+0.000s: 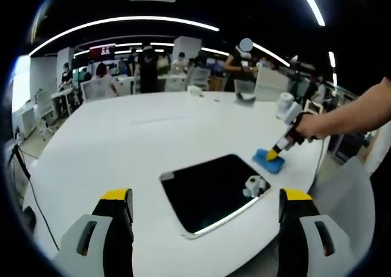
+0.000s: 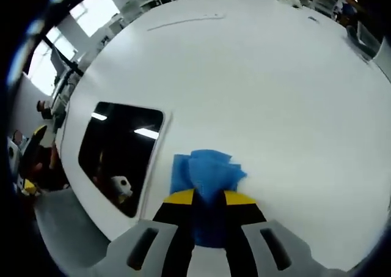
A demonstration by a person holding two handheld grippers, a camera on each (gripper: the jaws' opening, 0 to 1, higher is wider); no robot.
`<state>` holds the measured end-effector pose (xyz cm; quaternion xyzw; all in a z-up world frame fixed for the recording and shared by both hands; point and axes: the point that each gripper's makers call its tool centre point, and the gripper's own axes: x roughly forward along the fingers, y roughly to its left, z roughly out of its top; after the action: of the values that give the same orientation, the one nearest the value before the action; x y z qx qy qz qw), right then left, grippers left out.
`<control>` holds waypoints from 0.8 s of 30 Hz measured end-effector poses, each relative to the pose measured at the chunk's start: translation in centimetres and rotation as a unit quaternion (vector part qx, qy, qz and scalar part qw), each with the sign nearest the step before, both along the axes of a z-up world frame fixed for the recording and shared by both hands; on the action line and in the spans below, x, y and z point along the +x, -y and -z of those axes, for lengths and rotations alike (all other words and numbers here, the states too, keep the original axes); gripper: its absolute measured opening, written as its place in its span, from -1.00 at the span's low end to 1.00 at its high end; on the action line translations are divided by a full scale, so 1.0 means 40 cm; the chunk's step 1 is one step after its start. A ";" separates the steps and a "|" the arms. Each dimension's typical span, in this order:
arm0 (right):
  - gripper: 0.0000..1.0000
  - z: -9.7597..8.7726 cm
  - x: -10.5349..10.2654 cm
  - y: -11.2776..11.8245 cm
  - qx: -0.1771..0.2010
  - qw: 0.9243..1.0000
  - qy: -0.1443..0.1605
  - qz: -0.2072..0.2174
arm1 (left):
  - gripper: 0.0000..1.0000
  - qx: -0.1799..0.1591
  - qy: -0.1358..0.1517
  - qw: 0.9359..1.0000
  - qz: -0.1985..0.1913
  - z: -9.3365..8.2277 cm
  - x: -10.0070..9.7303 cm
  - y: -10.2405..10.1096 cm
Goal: Wipe the mirror surface with the cleaning cloth until all visible marks leave the cleaned area.
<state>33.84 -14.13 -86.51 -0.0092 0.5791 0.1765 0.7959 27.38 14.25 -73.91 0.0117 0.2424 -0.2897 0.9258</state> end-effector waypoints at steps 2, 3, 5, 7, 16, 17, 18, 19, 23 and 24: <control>-0.67 -0.002 -0.002 -0.003 0.003 1.000 0.003 -0.007 | 1.00 0.001 0.001 1.000 0.002 -0.001 0.003 0.001; -0.61 -0.006 -0.002 -0.005 0.006 1.000 0.010 -0.013 | 1.00 0.002 0.001 1.000 0.002 -0.002 0.004 0.001; -0.43 -0.022 -0.002 -0.027 0.030 0.998 0.033 -0.037 | 1.00 0.003 0.004 1.000 0.001 -0.007 0.008 0.000; -0.32 -0.056 -0.003 -0.020 0.022 0.995 0.074 -0.069 | 1.00 0.002 0.006 1.000 0.000 -0.009 0.013 -0.004; 0.60 -0.188 0.039 -0.011 0.072 0.971 0.216 -0.079 | 1.00 0.001 0.007 1.000 0.002 -0.008 0.025 -0.006; 0.63 -0.205 0.039 -0.021 0.086 0.965 0.233 -0.088 | 1.00 0.001 0.008 1.000 0.002 -0.007 0.025 -0.006; 0.69 -0.213 0.040 -0.019 0.085 0.963 0.241 -0.085 | 1.00 0.001 0.009 1.000 0.002 -0.007 0.025 -0.006; 0.72 -0.221 0.038 -0.014 0.086 0.961 0.249 -0.079 | 1.00 0.002 0.009 1.000 0.002 -0.008 0.023 -0.003; 0.86 -0.240 0.032 -0.018 0.111 0.945 0.298 -0.078 | 1.00 0.001 0.010 1.000 0.001 0.005 0.024 0.000; 0.90 -0.240 0.028 -0.016 0.118 0.942 0.305 -0.073 | 1.00 0.001 0.009 1.000 0.001 0.009 0.024 0.001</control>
<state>34.97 -13.47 -76.91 -0.0110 0.2814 0.2896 0.9148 28.34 14.22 -74.27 0.0158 0.2339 -0.2904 0.9277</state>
